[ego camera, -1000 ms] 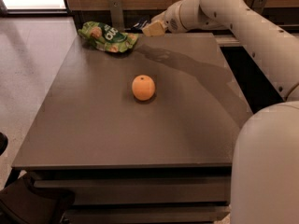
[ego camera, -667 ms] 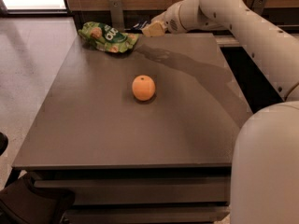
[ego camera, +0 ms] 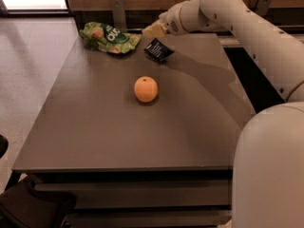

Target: Move rxbar blueberry near green rice chip bag

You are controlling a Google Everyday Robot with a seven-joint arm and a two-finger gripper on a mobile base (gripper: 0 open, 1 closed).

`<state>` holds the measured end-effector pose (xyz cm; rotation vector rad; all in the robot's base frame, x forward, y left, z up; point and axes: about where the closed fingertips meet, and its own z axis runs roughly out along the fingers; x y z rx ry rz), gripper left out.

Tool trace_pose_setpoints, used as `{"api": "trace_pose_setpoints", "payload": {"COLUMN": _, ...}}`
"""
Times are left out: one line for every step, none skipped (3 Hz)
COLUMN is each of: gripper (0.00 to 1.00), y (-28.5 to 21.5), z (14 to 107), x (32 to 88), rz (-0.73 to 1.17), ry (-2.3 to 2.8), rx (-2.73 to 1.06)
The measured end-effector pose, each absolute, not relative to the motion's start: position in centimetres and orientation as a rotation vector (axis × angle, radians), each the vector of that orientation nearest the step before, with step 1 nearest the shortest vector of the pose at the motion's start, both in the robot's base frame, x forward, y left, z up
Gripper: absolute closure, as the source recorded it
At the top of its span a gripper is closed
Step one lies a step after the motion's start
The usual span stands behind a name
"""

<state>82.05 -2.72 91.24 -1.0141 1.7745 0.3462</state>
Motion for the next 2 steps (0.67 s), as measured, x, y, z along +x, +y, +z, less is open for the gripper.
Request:
{"api": "trace_pose_setpoints", "payload": {"gripper": 0.00, "y": -2.54, "z": 91.10, "x": 82.06, "rz": 0.349, "ry": 1.775, "rx": -1.016}}
{"api": "trace_pose_setpoints", "payload": {"gripper": 0.00, "y": -2.53, "z": 91.09, "x": 82.06, "rz": 0.349, "ry": 1.775, "rx": -1.016}}
